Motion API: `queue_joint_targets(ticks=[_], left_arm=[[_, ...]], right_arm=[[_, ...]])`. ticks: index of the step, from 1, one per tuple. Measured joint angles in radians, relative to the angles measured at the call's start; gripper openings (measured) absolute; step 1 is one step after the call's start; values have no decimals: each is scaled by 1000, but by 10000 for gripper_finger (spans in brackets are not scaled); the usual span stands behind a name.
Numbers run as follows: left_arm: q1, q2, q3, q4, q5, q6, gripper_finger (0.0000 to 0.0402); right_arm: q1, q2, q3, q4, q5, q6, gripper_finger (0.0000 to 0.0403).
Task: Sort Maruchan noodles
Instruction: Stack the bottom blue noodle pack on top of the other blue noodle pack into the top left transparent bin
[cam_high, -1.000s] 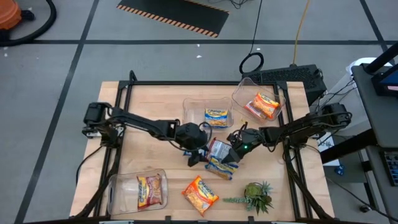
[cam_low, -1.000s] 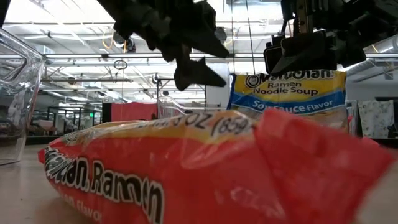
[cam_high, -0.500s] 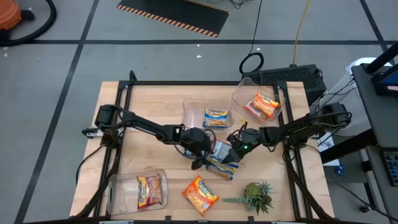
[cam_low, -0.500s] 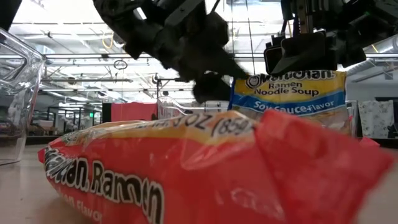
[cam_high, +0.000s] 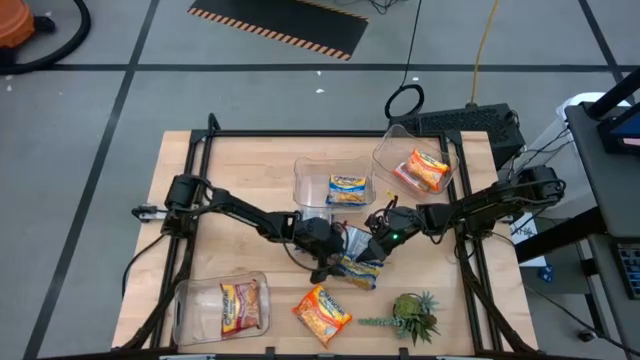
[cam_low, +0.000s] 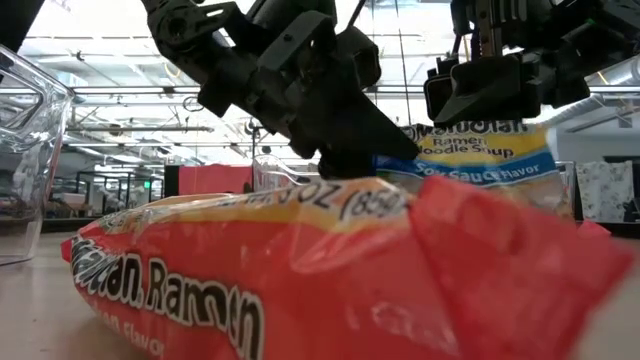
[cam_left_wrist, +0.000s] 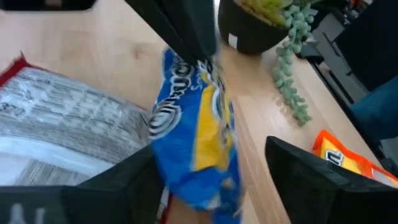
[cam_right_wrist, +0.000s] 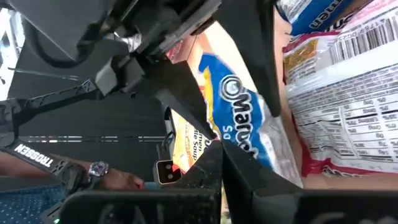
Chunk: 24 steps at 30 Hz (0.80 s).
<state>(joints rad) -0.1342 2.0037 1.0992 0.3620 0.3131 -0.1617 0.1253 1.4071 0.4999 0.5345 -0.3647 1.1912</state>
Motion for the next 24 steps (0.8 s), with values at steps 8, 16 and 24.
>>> queue_joint_targets(ticks=[8,16,24], left_arm=[[0,0,0,7,0,-1,162],[17,0,0,7,-3,-50,110],[23,-49,0,7,-7,-76,108]], right_arm=[[0,0,0,7,26,-2,0],[0,0,0,7,25,0,0],[-28,-43,0,76,55,27,8]])
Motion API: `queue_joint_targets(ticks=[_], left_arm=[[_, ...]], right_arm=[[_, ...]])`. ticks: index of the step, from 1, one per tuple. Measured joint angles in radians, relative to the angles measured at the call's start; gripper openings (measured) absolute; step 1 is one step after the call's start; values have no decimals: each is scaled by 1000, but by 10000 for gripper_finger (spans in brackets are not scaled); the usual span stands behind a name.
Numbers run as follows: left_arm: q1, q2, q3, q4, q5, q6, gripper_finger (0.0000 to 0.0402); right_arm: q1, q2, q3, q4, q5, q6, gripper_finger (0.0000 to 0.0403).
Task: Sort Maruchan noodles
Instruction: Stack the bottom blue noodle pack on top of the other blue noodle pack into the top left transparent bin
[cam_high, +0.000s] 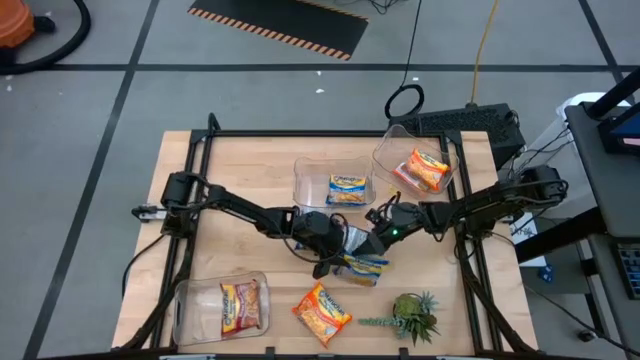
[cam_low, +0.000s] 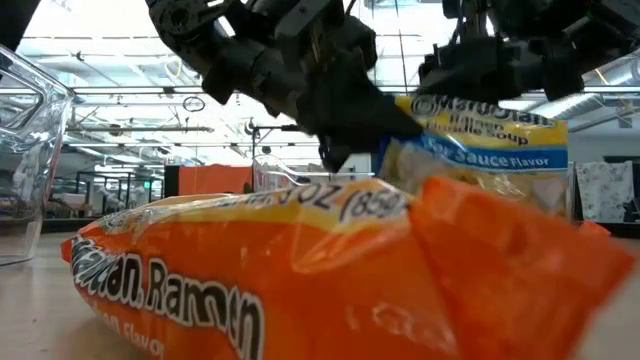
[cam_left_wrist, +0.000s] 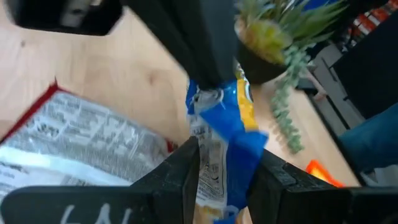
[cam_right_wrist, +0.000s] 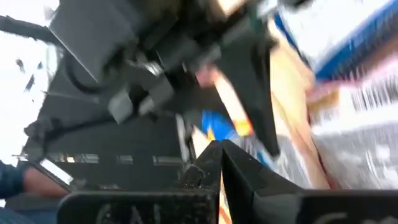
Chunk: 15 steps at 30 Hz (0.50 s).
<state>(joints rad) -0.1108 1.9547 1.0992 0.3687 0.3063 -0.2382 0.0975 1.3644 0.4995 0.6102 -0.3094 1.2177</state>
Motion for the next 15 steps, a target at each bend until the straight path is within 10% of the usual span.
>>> queue_joint_targets(ticks=[15], left_arm=[[63,-173,0,-106,-2,-11,107]], right_arm=[[-128,-390,0,-253,170,-90,52]])
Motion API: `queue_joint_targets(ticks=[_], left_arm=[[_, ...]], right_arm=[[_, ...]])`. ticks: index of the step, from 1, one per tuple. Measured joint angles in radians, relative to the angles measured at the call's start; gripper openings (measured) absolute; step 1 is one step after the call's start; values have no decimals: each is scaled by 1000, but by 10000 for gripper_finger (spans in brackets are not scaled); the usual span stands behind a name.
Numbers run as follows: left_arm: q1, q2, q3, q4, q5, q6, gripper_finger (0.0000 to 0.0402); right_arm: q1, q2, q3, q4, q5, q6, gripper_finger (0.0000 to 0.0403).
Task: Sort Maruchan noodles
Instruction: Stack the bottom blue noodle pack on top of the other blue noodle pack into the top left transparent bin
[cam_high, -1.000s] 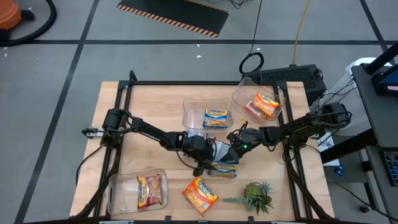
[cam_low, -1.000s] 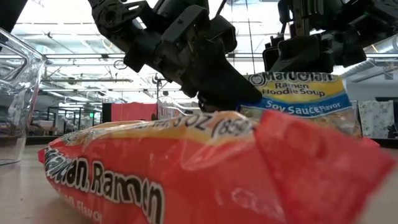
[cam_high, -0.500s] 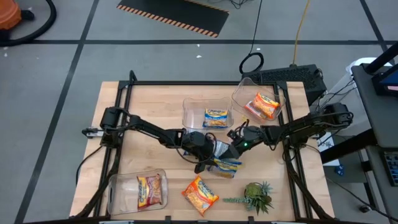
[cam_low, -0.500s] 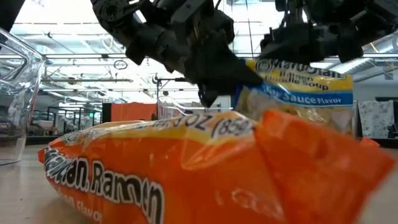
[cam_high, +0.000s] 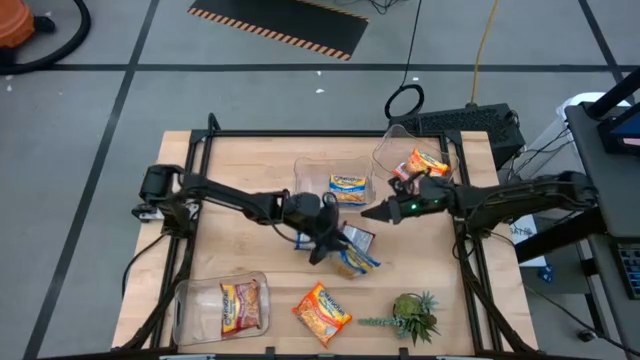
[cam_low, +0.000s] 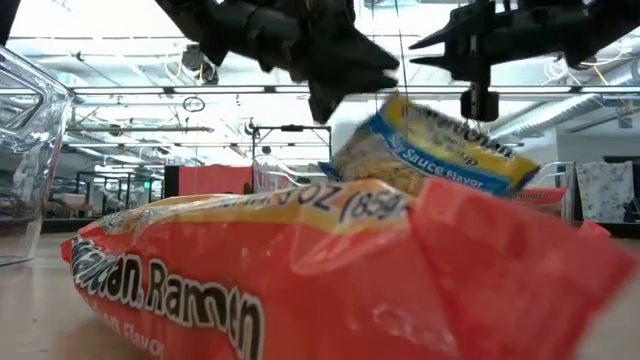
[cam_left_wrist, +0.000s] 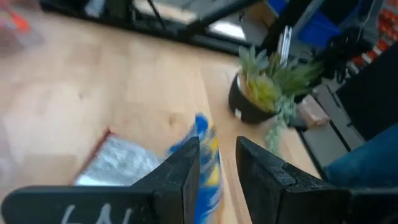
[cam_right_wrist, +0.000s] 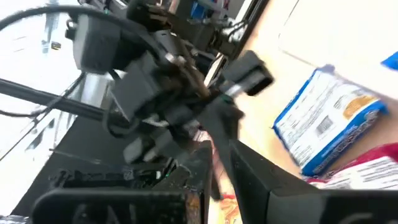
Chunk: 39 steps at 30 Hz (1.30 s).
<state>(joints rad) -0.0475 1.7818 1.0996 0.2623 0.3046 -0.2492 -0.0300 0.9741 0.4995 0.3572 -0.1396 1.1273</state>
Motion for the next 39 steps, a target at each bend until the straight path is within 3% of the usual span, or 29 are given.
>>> queue_joint_targets(ticks=[11,20,28,33,39], left_arm=[[80,-178,0,-85,9,-18,108],[139,-253,2,-212,19,7,108],[153,-245,1,-347,43,3,108],[153,-246,1,-392,43,8,108],[153,-246,1,-395,43,-16,108]], right_arm=[[-9,-224,0,-229,156,-99,52],[-10,-259,0,-300,221,-140,52],[26,-216,0,-355,118,-38,52],[58,-116,0,-402,-3,19,56],[93,69,0,-358,-166,23,111]])
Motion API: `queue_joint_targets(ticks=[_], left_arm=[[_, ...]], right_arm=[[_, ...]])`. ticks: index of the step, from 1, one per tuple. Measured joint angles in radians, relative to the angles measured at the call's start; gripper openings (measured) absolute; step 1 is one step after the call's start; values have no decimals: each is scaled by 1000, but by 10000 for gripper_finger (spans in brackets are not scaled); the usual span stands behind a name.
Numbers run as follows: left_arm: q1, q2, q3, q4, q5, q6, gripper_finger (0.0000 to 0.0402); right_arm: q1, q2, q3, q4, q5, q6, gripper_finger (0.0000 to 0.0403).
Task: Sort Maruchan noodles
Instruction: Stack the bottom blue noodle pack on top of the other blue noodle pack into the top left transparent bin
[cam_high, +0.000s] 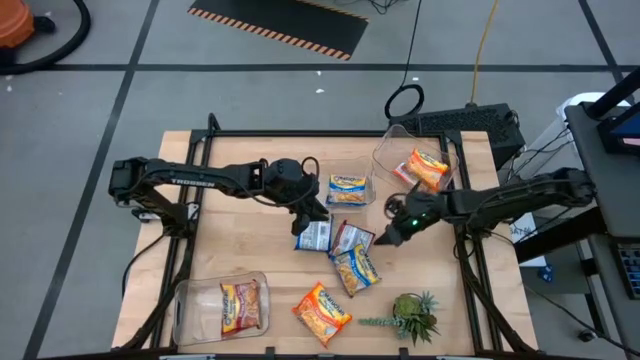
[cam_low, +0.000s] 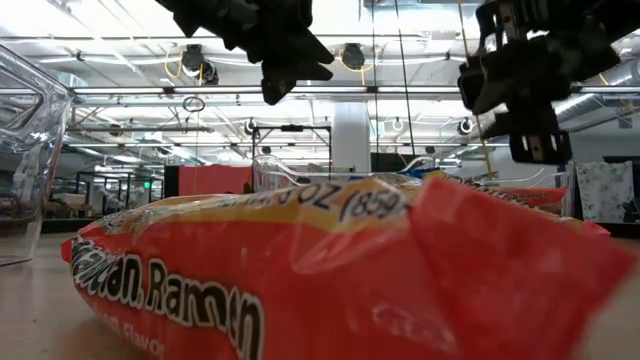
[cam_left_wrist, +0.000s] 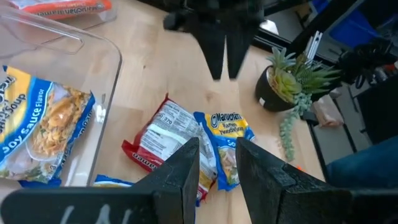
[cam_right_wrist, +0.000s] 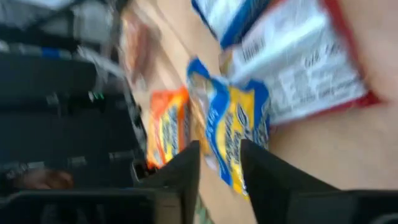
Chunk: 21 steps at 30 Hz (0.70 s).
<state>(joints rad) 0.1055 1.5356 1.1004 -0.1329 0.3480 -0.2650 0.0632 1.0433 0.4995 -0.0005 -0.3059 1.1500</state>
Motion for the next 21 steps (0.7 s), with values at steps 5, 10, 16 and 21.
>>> queue_joint_targets(ticks=[5,10,16,21], left_arm=[[0,0,0,-18,0,-36,108],[-9,0,0,-51,13,-52,108],[-20,0,0,-71,22,-31,108],[-26,0,0,-84,22,-45,108]], right_arm=[[42,128,0,99,-39,-8,180],[72,237,0,155,-58,-43,223],[72,369,0,272,-117,-38,244],[72,457,-1,332,-118,-15,249]])
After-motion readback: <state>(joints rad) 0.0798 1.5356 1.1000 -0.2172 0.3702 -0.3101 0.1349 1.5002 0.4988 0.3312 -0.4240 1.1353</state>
